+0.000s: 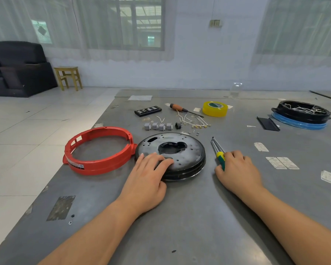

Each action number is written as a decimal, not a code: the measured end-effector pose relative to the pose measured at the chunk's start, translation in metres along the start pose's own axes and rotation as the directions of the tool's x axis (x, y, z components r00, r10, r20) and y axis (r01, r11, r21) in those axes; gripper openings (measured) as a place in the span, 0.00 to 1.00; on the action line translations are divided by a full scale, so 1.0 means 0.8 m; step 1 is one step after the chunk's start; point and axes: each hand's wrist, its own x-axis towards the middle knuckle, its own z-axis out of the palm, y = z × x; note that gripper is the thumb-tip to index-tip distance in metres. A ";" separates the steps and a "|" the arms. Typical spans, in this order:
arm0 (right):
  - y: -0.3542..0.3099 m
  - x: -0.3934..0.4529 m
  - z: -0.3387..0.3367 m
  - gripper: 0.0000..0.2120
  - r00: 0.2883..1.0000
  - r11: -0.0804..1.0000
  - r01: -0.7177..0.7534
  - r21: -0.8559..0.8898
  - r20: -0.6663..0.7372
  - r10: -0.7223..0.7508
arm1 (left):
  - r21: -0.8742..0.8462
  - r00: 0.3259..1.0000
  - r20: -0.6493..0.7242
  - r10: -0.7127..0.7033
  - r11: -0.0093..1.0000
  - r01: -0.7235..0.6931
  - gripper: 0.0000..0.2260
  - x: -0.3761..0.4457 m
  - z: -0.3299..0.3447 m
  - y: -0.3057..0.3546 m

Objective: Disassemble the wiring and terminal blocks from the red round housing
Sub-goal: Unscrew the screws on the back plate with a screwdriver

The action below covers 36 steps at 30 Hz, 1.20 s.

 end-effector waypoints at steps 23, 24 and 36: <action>-0.091 -0.008 0.000 0.31 0.858 0.863 0.495 0.106 -0.216 -0.466 | -0.350 0.979 -0.017 -0.205 0.918 0.187 0.17 0.005 -0.023 -0.060; -0.105 -0.013 0.000 0.33 0.852 0.850 0.514 0.112 -0.175 -0.493 | -0.357 0.980 -0.019 -0.196 0.917 0.176 0.16 0.005 -0.026 -0.063; -0.145 -0.007 0.017 0.33 0.855 0.840 0.514 0.175 -0.026 -0.518 | 0.164 0.766 -0.096 -0.636 0.749 0.642 0.15 -0.002 -0.046 -0.128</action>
